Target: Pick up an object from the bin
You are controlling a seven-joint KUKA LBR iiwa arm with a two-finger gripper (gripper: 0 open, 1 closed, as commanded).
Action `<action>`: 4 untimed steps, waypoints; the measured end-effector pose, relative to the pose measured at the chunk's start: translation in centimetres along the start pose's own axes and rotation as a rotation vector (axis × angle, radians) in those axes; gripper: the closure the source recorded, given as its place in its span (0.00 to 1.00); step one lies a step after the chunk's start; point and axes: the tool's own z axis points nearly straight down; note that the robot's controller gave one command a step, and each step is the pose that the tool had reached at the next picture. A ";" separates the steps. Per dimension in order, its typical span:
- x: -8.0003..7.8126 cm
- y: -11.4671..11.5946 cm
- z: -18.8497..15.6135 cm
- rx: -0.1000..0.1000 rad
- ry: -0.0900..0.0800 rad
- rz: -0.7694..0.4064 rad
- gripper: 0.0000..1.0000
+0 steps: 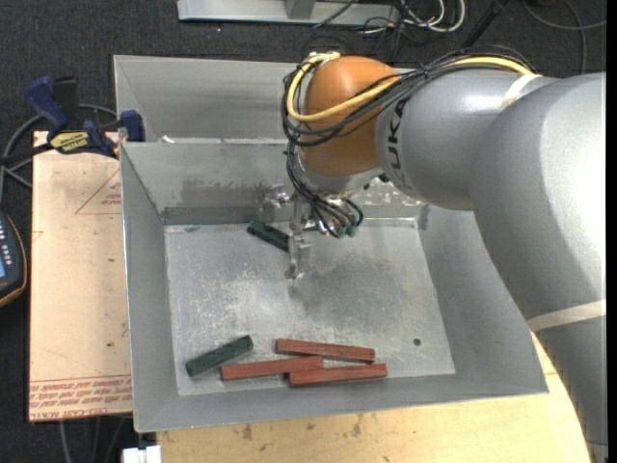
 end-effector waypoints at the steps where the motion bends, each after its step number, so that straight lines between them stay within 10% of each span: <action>1: 0.6 -1.4 0.2 0.002 0.010 0.073 0.00; 3: 0.7 0.0 3.1 0.003 0.009 0.165 0.00; 4: 0.6 0.0 2.9 0.002 0.005 0.165 1.00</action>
Offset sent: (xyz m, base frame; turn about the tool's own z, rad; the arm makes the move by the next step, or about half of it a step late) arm -0.0028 -0.0156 -0.0026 0.0739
